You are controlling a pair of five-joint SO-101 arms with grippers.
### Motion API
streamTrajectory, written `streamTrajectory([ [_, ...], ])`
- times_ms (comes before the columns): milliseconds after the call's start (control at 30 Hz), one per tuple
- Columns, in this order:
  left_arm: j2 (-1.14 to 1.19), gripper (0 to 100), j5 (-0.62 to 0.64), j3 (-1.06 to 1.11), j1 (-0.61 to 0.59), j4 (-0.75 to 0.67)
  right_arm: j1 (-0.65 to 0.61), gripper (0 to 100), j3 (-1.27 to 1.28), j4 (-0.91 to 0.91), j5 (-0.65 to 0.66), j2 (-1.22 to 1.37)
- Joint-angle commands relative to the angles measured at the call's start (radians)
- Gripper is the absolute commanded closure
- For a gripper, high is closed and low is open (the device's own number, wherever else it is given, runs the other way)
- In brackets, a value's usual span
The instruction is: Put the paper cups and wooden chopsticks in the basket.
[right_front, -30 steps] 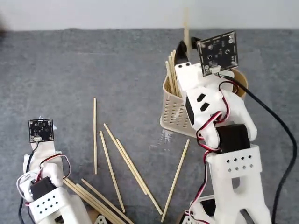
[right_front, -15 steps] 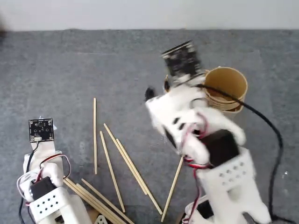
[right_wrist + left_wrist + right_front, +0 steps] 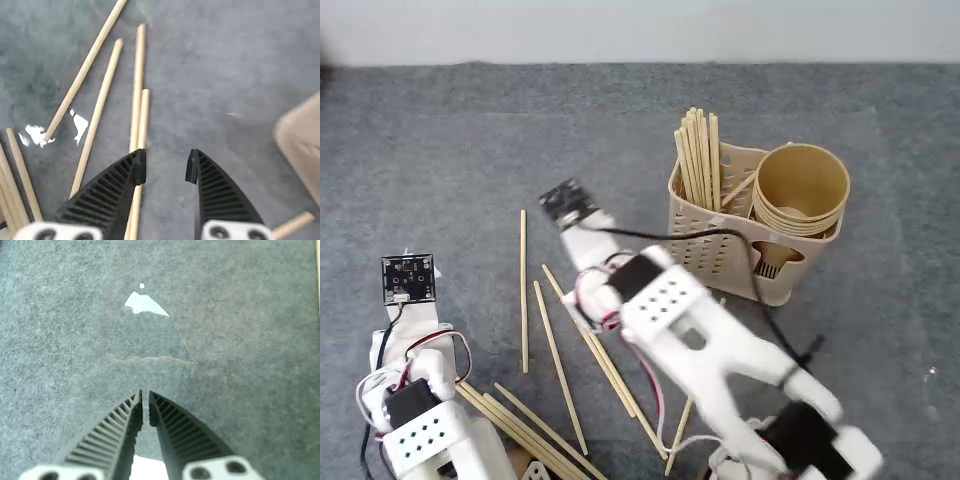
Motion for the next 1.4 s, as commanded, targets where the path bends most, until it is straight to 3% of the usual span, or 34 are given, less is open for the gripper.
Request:
streamTrajectory([
  [0, -0.009, 97, -0.006, -0.035, 0.006, -0.02, -0.039, 84.7, -0.011, -0.077, -0.009, 0.09],
  [300, -0.009, 97, -0.006, -0.035, 0.006, -0.02, -0.056, 84.9, -0.012, -0.176, -0.006, 0.286],
  [967, -0.009, 97, -0.006, -0.035, 0.006, -0.02, -0.128, 85.2, -0.005, -0.171, -0.009, 0.312],
  [1167, -0.009, 97, -0.006, -0.035, 0.006, -0.02, -0.127, 99.1, -0.015, -0.168, 0.015, 0.374],
  [1367, -0.009, 97, -0.006, -0.035, 0.006, -0.02, -0.12, 99.1, -0.068, -0.09, 0.037, 0.38],
])
